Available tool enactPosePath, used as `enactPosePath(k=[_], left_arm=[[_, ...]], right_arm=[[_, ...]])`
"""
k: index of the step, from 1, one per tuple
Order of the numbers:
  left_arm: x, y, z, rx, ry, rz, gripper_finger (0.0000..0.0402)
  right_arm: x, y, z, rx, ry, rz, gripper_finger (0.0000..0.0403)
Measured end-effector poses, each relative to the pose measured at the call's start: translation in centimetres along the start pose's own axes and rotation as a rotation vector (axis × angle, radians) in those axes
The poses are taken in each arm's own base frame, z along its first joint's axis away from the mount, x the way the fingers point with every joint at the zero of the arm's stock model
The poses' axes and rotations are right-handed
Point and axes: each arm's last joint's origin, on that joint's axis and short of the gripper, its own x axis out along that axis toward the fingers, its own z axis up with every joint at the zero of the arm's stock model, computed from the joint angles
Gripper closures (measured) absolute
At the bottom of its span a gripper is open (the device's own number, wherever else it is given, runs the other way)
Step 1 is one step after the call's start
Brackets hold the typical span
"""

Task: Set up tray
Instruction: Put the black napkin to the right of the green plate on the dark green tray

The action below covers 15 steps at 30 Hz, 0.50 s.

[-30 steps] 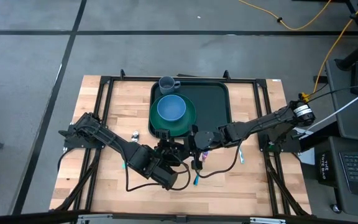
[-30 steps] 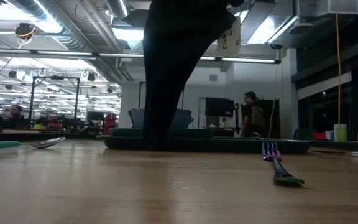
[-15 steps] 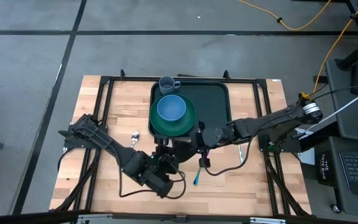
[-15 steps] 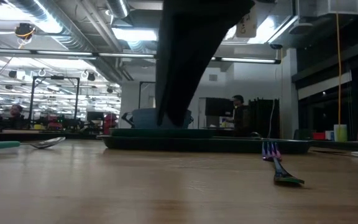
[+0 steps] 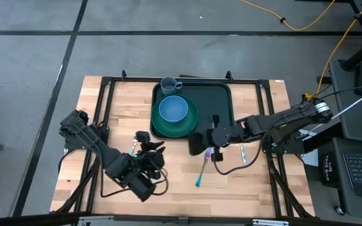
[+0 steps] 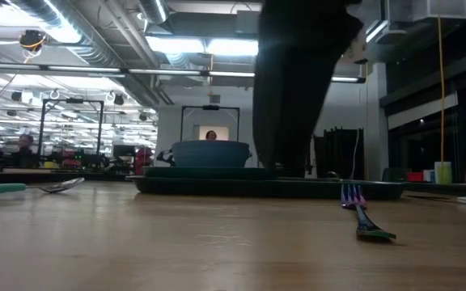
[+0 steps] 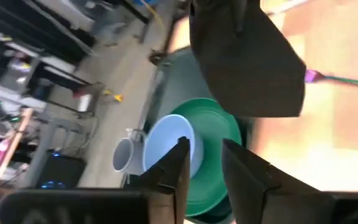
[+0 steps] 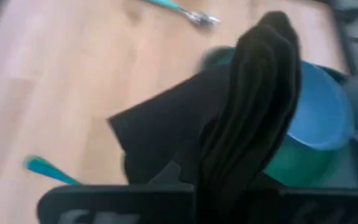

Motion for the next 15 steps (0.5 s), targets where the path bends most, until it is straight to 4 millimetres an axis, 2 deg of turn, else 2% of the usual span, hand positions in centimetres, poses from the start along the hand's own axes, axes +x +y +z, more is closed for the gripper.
enactPosePath(k=[5,10,15], left_arm=[[-0.4,-0.2,-3.1,-0.096,-0.018,0.007,0.0355],[0.3,0.0,-6.1,-0.239,-0.025,-0.016,0.0393],[1.5,0.0,-8.5,-0.313,-0.044,-0.091,0.04]], right_arm=[[-2.5,-0.9,-0.8,-0.077,0.027,-0.038,0.0393],[-4.7,-1.7,-1.0,-0.14,-0.003,-0.076,0.0393],[-5.8,-2.1,-1.3,-0.174,-0.018,-0.096,0.0393]])
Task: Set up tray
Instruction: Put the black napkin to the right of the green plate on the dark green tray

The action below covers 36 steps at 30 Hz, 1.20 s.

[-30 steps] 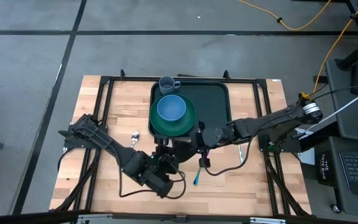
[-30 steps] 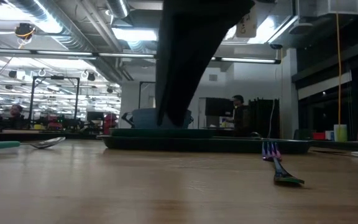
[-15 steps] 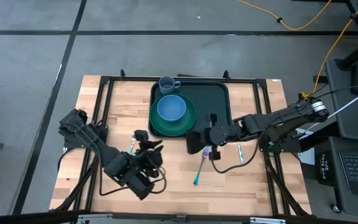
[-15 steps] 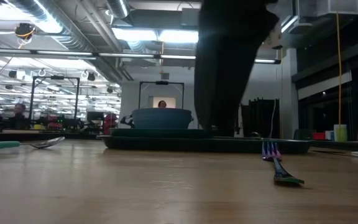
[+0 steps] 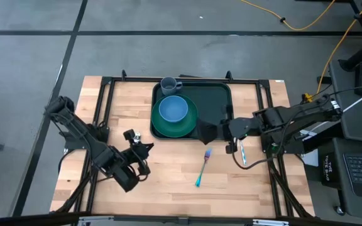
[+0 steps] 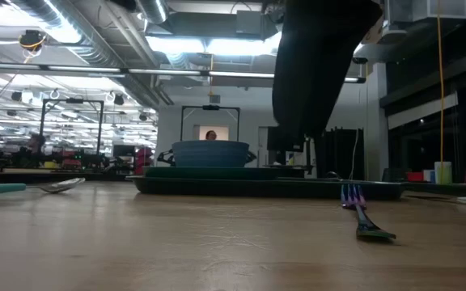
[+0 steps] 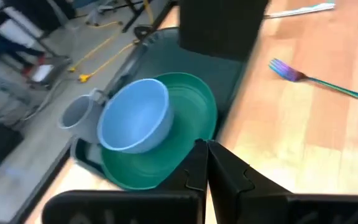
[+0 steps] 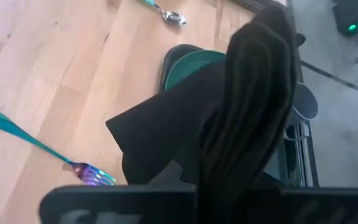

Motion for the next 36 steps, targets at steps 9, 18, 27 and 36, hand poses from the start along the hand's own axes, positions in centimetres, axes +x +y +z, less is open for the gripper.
enactPosePath(k=[9,18,27,36], left_arm=[[3.2,1.0,-2.7,0.059,-0.089,-0.307,0.04],[5.9,4.7,-4.9,0.05,-0.248,-0.348,0.04],[7.6,7.1,-4.6,0.037,-0.268,-0.344,0.04],[9.3,8.8,-4.3,-0.015,-0.232,-0.35,0.04]], right_arm=[[0.4,-0.4,-0.2,-0.155,0.039,-0.066,0.0393],[0.9,-2.3,-1.3,-0.33,0.174,-0.146,0.0393],[1.9,-6.4,-2.9,-0.594,0.316,-0.177,0.0393],[2.7,-10.0,-4.5,-0.525,0.345,-0.149,0.0393]])
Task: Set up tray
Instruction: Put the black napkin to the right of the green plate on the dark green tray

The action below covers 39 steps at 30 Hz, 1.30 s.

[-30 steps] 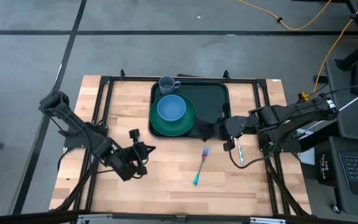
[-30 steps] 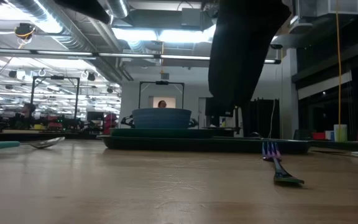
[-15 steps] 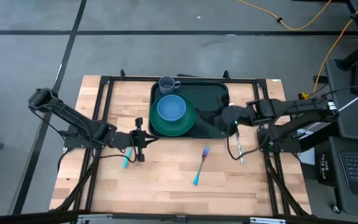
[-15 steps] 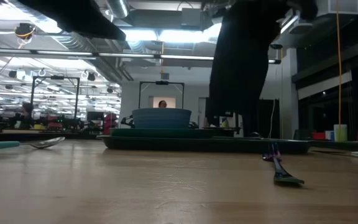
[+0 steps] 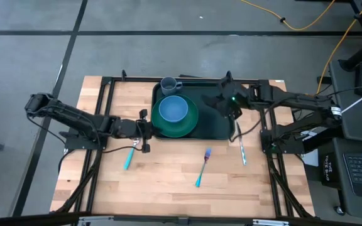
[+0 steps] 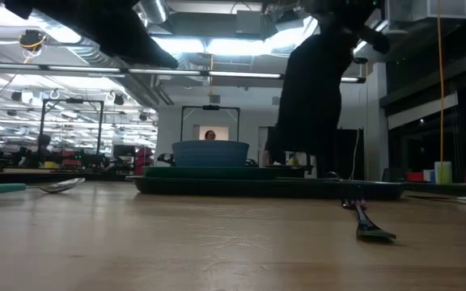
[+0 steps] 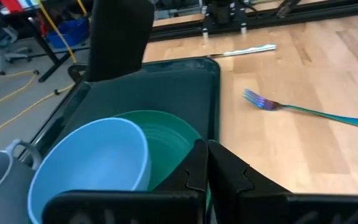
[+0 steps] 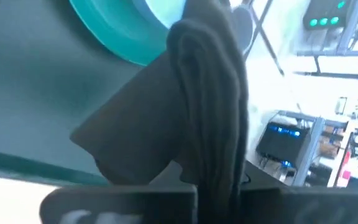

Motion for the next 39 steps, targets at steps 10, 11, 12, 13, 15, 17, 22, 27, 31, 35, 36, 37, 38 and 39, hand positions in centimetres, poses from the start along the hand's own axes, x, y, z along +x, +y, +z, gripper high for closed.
enactPosePath(k=[10,11,12,13,15,17,22,27,31,35,36,37,38,39], left_arm=[[0.3,0.7,0.0,-0.015,0.006,0.032,0.04],[0.3,0.7,0.0,-0.015,0.006,0.032,0.04],[0.3,0.7,0.0,-0.015,0.006,0.031,0.04],[0.3,0.7,0.0,-0.015,0.006,0.031,0.04],[0.3,0.7,0.0,-0.015,0.006,0.032,0.04],[0.3,0.7,0.0,-0.015,0.006,0.032,0.04],[0.3,0.8,0.0,-0.015,0.006,0.047,0.04],[0.3,0.8,0.0,-0.008,0.007,0.047,0.04],[0.3,0.8,0.0,-0.007,0.007,0.047,0.04],[0.3,0.8,0.0,-0.006,0.007,0.047,0.04],[0.3,0.8,0.0,-0.004,0.007,0.047,0.04],[0.3,0.8,0.0,-0.001,0.007,0.047,0.04],[0.3,0.8,0.0,0.007,0.007,0.048,0.04],[0.3,0.8,0.0,0.012,0.007,0.048,0.04]], right_arm=[[4.6,-1.5,-1.7,-0.15,0.123,0.049,0.0393],[5.2,-1.7,-1.9,-0.171,0.135,0.05,0.0393],[5.8,-1.9,-2.0,-0.188,0.15,0.044,0.0393],[6.4,-2.1,-2.2,-0.213,0.172,0.041,0.0393],[7.3,-2.5,-2.7,-0.266,0.232,0.026,0.0393],[8.4,-2.9,-3.1,-0.316,0.284,0.02,0.0393],[10.8,-2.8,-3.4,-0.36,0.285,0.071,0.0393],[13.9,-1.4,-3.2,-0.401,0.315,0.189,0.0393],[16.2,-0.2,-3.1,-0.431,0.335,0.271,0.0393],[17.2,0.6,-3.1,-0.43,0.35,0.326,0.0393],[17.3,0.8,-3.1,-0.434,0.354,0.342,0.0393],[17.3,0.9,-3.1,-0.435,0.355,0.35,0.0393],[17.2,1.0,-3.0,-0.428,0.354,0.355,0.0393],[17.2,1.0,-2.9,-0.424,0.348,0.356,0.0393]])
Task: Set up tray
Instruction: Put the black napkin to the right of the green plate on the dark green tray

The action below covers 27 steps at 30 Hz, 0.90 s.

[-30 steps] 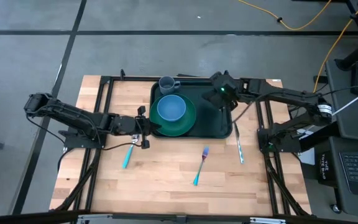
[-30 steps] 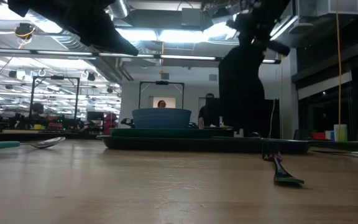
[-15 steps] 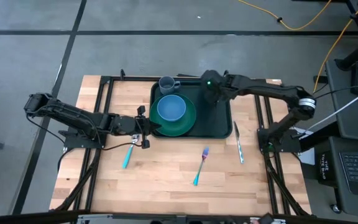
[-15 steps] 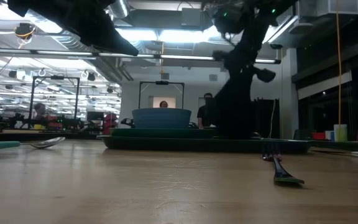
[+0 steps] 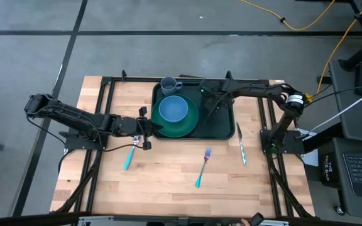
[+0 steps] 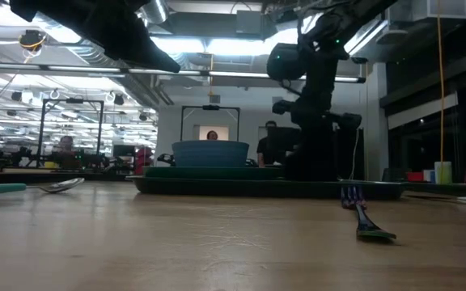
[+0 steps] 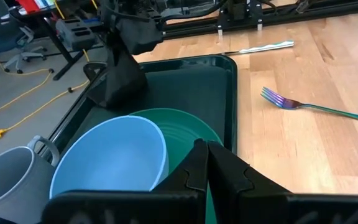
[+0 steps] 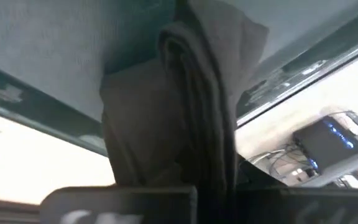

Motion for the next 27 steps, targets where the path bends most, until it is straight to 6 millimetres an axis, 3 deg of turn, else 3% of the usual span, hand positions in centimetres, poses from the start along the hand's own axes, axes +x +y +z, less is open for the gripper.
enactPosePath(k=[12,21,27], left_arm=[[0.0,0.0,0.0,0.001,0.0,0.0,0.04],[0.0,0.0,0.0,-0.001,0.001,0.0,0.0401],[0.0,0.0,0.0,0.0,0.001,0.0,0.0396]], right_arm=[[-1.0,0.9,1.6,0.017,-0.117,0.059,0.0393],[0.5,2.7,2.1,0.038,-0.111,0.121,0.0371],[0.8,2.6,2.3,0.117,-0.114,0.099,0.0355]])
